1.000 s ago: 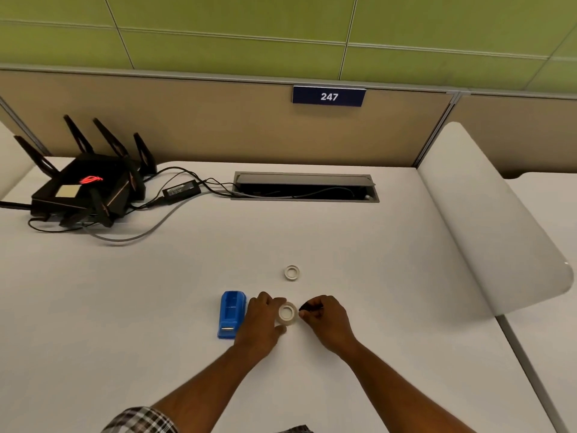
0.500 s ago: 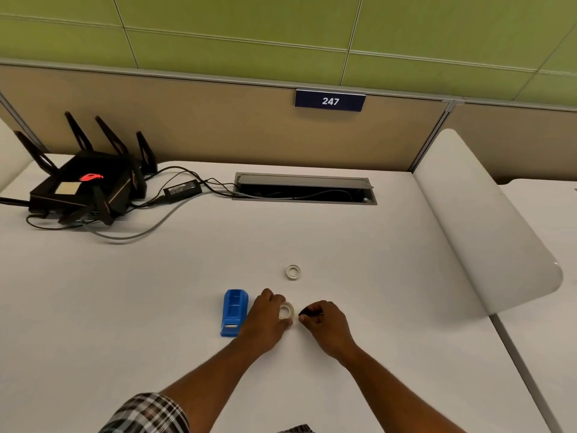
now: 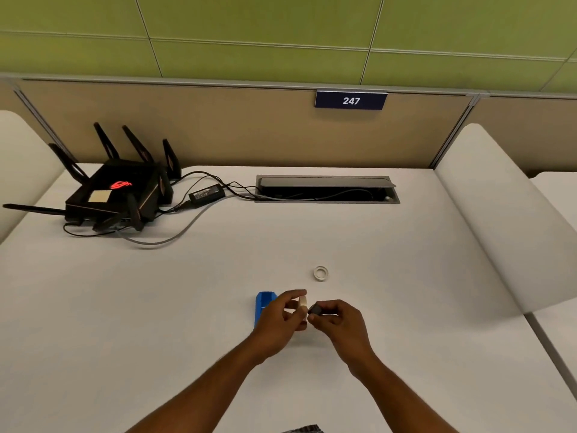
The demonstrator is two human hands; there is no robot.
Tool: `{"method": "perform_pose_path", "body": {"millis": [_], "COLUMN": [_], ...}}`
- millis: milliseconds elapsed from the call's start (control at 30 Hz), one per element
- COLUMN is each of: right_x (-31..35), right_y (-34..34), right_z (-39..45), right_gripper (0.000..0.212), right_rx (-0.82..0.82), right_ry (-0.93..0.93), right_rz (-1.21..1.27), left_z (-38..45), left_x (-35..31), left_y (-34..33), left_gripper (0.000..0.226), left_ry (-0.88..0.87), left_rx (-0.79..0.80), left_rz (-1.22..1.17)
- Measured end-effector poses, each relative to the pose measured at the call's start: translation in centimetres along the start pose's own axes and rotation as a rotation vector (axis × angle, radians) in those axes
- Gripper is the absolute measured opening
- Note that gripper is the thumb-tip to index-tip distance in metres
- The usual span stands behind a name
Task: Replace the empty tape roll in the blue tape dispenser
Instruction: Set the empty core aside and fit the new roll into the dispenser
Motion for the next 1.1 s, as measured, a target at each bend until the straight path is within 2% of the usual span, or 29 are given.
{"method": "perform_pose_path", "body": {"millis": [133, 433, 700, 967, 1100], "right_x": [1.6, 3.4, 3.3, 3.2, 3.3], "right_y": [-1.7, -4.0, -5.7, -7.2, -7.1], "right_z": [-0.6, -1.2, -1.1, -0.9, -0.6], "right_gripper": [0.038, 0.029, 0.028, 0.025, 0.024], "right_rx": [0.031, 0.091, 0.031, 0.03, 0.02], "right_ry": [0.058, 0.103, 0.173, 0.298, 0.246], "right_rz": [0.083, 0.054, -0.147, -0.228, -0.215], "left_z": [-0.6, -1.4, -2.2, -2.5, -2.5], "left_x": [0.4, 0.9, 1.3, 1.1, 1.0], "left_y": [1.6, 3.0, 4.4, 5.9, 6.0], "left_gripper": [0.03, 0.033, 0.031, 0.035, 0.035], "left_ry": [-0.001, -0.023, -0.029, -0.038, -0.059], "left_rx": [0.042, 0.084, 0.051, 0.019, 0.019], "left_rz": [-0.054, -0.14, -0.177, -0.174, -0.145]}}
Point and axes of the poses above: each hand's wrist, its own z-axis towards the middle knuckle, its own y-axis out of the back of the hand, x = y × z, the point moved 3 cm from there along z, towards the middle knuckle, and after that the axes turned 7 degrees about z, right-handed, at the moved point
